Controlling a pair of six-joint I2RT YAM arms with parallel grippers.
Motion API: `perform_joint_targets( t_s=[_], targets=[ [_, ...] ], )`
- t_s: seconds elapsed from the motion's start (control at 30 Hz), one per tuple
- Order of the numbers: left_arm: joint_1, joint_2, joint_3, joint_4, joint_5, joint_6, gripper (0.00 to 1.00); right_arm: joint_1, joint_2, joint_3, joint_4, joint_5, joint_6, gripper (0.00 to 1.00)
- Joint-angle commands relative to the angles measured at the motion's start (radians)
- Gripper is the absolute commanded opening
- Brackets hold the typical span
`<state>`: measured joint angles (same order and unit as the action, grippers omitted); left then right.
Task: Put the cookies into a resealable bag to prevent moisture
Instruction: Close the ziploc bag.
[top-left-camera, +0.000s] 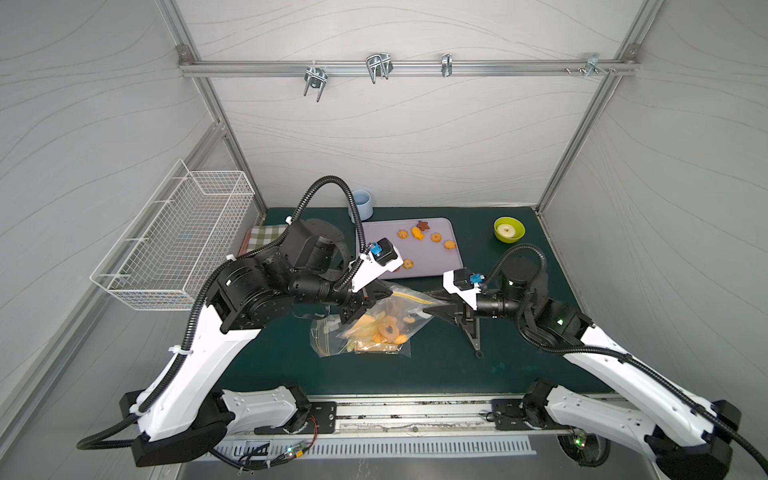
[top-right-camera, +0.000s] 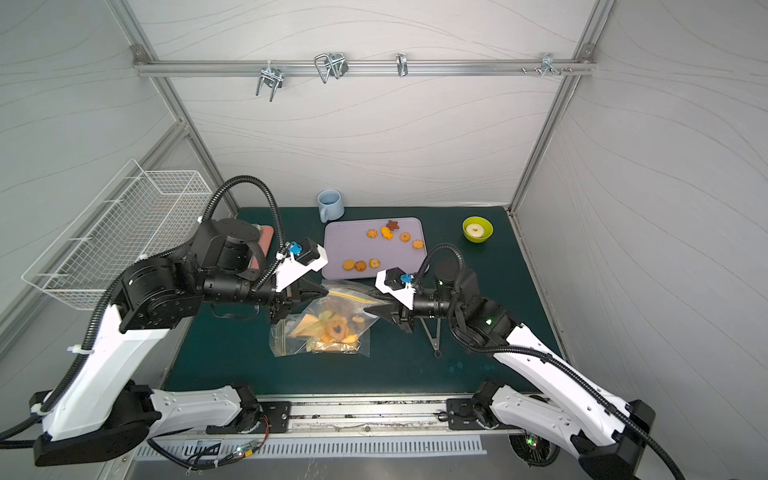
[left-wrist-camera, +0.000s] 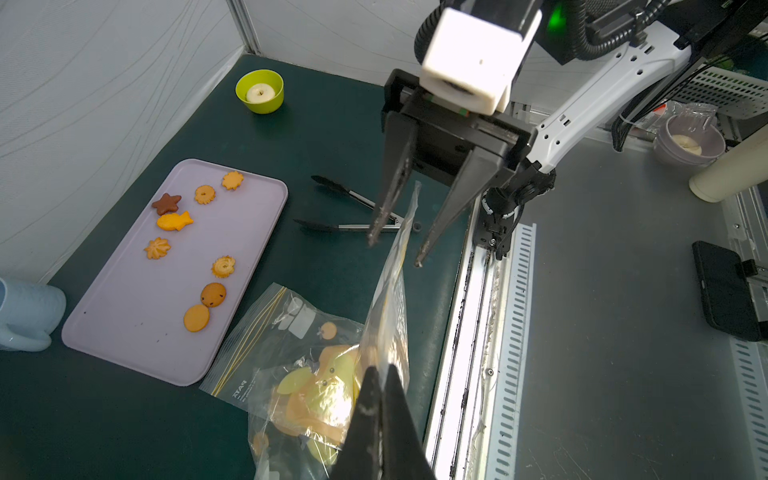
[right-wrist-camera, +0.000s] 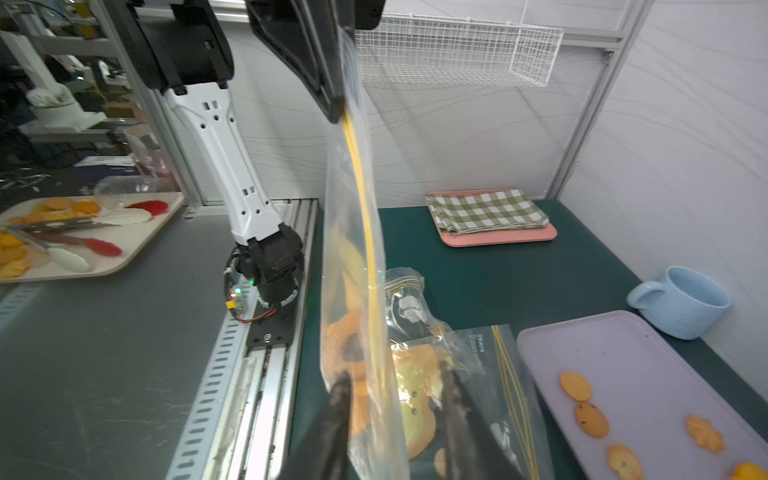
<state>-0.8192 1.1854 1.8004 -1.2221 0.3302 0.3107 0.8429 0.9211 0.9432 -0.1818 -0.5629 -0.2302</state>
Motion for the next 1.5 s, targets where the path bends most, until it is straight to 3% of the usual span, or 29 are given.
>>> perform_joint_targets(
  t_s=[0.0,0.03,0.13,0.17,0.23,0.27,0.33,0.4,0.43,0.47,0.53,0.63,0.7,0.73,0.77,0.8,0.83,0.9,0.97,1.0,1.03,1.13,1.2,1.23,1.27,1.3,1.4,1.43,1.47],
  targets=[
    [-0.002,0.002,0.039,0.030,0.023,0.018,0.00,0.008,0.008,0.024,0.010,-0.015,-0.004,0.00],
    [-0.002,0.002,0.039,0.029,0.024,0.018,0.00,0.009,0.011,0.025,0.011,-0.017,-0.004,0.00],
    [-0.001,0.003,0.038,0.030,0.026,0.018,0.00,0.011,0.010,0.017,0.033,-0.017,-0.008,0.49],
    [-0.002,0.004,0.038,0.030,0.027,0.016,0.00,0.013,0.011,0.017,0.036,-0.015,-0.008,0.50],
    [-0.002,0.003,0.039,0.030,0.028,0.017,0.00,0.014,0.016,0.024,0.030,-0.012,-0.005,0.05],
    [-0.001,0.006,0.038,0.030,0.027,0.017,0.00,0.014,0.018,0.029,0.026,-0.012,-0.003,0.00],
    [-0.002,0.007,0.039,0.030,0.030,0.018,0.00,0.015,0.022,0.031,0.030,-0.016,-0.003,0.00],
    [-0.001,0.009,0.038,0.030,0.033,0.018,0.00,0.017,0.023,0.028,0.046,-0.019,-0.004,0.44],
    [-0.001,0.010,0.039,0.029,0.033,0.018,0.00,0.019,0.024,0.025,0.054,-0.016,-0.003,0.49],
    [-0.001,0.010,0.038,0.030,0.035,0.018,0.00,0.021,0.026,0.025,0.061,-0.015,0.000,0.48],
    [-0.001,0.012,0.039,0.031,0.036,0.018,0.00,0.022,0.033,0.033,0.059,-0.015,0.006,0.00],
    [-0.001,0.012,0.039,0.031,0.040,0.017,0.00,0.025,0.044,0.045,0.062,-0.024,0.007,0.00],
    [-0.001,0.013,0.038,0.034,0.041,0.016,0.00,0.029,0.046,0.043,0.082,-0.024,0.006,0.42],
    [-0.001,0.012,0.039,0.034,0.042,0.016,0.00,0.031,0.047,0.043,0.091,-0.022,0.006,0.49],
    [-0.001,0.013,0.039,0.034,0.044,0.015,0.00,0.033,0.049,0.045,0.097,-0.021,0.009,0.46],
    [-0.001,0.014,0.038,0.034,0.044,0.016,0.00,0.032,0.054,0.051,0.095,-0.024,0.012,0.13],
    [-0.001,0.014,0.039,0.034,0.046,0.016,0.00,0.033,0.061,0.061,0.087,-0.027,0.011,0.00],
    [-0.001,0.015,0.038,0.035,0.046,0.016,0.00,0.035,0.069,0.069,0.086,-0.038,0.009,0.00],
    [-0.001,0.015,0.039,0.036,0.045,0.016,0.00,0.037,0.072,0.067,0.102,-0.043,0.008,0.41],
    [-0.001,0.015,0.038,0.036,0.046,0.015,0.00,0.039,0.072,0.066,0.108,-0.041,0.011,0.35],
    [-0.002,0.015,0.039,0.036,0.046,0.017,0.00,0.039,0.075,0.068,0.106,-0.040,0.013,0.04],
    [-0.001,0.016,0.038,0.036,0.046,0.018,0.00,0.042,0.085,0.080,0.094,-0.041,0.011,0.00],
    [-0.001,0.015,0.039,0.038,0.046,0.018,0.00,0.045,0.083,0.073,0.112,-0.043,0.011,0.45],
    [-0.001,0.016,0.038,0.038,0.046,0.018,0.00,0.046,0.083,0.069,0.119,-0.042,0.012,0.46],
    [-0.001,0.015,0.038,0.038,0.046,0.018,0.00,0.047,0.082,0.070,0.119,-0.040,0.016,0.31],
    [-0.001,0.014,0.038,0.039,0.047,0.018,0.00,0.048,0.084,0.078,0.111,-0.042,0.016,0.00],
    [-0.001,0.012,0.034,0.041,0.045,0.016,0.00,0.048,0.091,0.093,0.090,-0.055,0.012,0.00],
    [-0.001,0.011,0.034,0.040,0.046,0.016,0.00,0.048,0.091,0.090,0.097,-0.055,0.013,0.14],
    [-0.002,0.011,0.034,0.041,0.046,0.016,0.00,0.050,0.088,0.084,0.110,-0.055,0.012,0.43]
  ],
)
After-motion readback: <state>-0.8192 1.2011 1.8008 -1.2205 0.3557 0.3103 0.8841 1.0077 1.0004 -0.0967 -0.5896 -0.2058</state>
